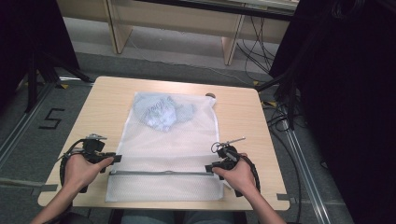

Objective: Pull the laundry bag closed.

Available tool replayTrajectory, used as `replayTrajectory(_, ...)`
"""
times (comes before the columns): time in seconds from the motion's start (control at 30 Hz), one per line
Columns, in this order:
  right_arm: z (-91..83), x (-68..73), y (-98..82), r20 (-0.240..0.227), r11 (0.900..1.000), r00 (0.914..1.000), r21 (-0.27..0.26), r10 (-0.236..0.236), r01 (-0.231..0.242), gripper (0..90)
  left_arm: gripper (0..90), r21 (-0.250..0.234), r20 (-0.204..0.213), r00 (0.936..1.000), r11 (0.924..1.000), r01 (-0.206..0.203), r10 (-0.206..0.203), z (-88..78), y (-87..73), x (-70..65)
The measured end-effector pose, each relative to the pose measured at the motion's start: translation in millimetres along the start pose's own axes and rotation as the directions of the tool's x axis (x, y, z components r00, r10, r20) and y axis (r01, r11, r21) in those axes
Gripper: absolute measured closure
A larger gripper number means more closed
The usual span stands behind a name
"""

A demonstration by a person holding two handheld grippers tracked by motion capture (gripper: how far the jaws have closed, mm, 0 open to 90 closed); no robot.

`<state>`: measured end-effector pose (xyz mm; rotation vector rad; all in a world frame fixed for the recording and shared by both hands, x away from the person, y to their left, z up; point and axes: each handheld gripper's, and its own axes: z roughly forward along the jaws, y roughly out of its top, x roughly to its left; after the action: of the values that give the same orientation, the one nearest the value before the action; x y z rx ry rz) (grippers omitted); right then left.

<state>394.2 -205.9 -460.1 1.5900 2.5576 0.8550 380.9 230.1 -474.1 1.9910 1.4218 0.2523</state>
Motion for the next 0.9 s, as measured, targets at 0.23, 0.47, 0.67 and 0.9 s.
replayTrajectory(0.23, 10.1, 41.0, 15.5, -0.100, 0.995, 0.9907, -0.053, -0.092, 0.087, 70.0, 84.8, 0.025, -0.042, 0.9971, 0.9976, 0.065, -0.064, -0.5, -2.4, 7.9)
replayTrajectory(0.47, 24.1, 73.8, 24.2, -0.130, 0.990, 0.9820, -0.031, -0.137, 0.134, 71.8, 89.6, 0.073, -0.044, 0.9947, 0.9927, 0.096, -0.093, 0.7, -6.4, 13.0)
replayTrajectory(0.67, 34.5, 84.0, 32.3, -0.139, 0.984, 0.9741, -0.043, -0.178, 0.174, 72.9, 89.7, 0.092, -0.044, 0.9943, 0.9906, 0.101, -0.097, 2.0, -6.2, 12.6)
replayTrajectory(0.9, 40.3, 97.4, 39.5, -0.156, 0.988, 0.9753, -0.045, -0.156, 0.151, 77.4, 89.8, 0.132, -0.028, 0.9949, 0.9863, 0.100, -0.097, 5.7, -7.6, 14.5)
